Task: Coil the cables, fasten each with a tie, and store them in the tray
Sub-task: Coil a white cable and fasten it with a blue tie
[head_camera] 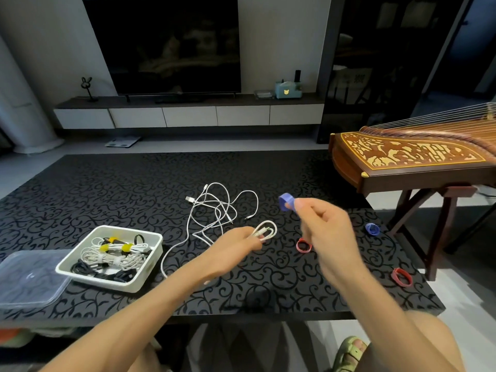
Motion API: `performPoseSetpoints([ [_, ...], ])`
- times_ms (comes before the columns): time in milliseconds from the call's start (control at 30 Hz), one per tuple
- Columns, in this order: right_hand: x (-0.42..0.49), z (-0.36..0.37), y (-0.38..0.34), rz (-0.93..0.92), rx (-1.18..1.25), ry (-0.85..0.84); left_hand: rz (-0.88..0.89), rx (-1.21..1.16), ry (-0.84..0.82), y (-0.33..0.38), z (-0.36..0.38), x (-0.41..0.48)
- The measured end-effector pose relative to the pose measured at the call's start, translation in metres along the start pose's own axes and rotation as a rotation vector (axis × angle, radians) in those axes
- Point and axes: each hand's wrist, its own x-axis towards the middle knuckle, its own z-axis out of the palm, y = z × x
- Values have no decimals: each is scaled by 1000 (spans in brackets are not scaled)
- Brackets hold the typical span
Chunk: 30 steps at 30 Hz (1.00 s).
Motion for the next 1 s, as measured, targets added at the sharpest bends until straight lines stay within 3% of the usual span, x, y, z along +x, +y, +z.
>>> performPoseSetpoints([
  [67, -10, 20, 9, 30, 100, -28, -55, -364, -97, 6, 5, 2],
  [133, -20, 34, 22, 17, 13, -8, -71, -534, -140, 10, 8, 1],
  [367, -39, 42, 44, -125, -110, 35, 37, -356, 189, 5, 16, -5],
  [467, -44, 44, 52, -174, -192, 79, 33, -419, 215, 7, 19, -6],
  [600, -47, 44, 53, -369, -425, 103, -33, -567, 207, 8, 21, -6],
  [767, -55, 29, 59, -591, -564, -10, -10, -559, 307, 8, 13, -1],
  [833, -63, 19, 62, -488, -399, -86, 4, -525, 318, 7, 10, 0],
  [933, -59, 8, 54, 9, 62, -146, 56, -542, 281, 9, 8, -1],
  [1000, -47, 2, 46, 221, 147, -199, 113, -563, 240, 11, 6, -5],
])
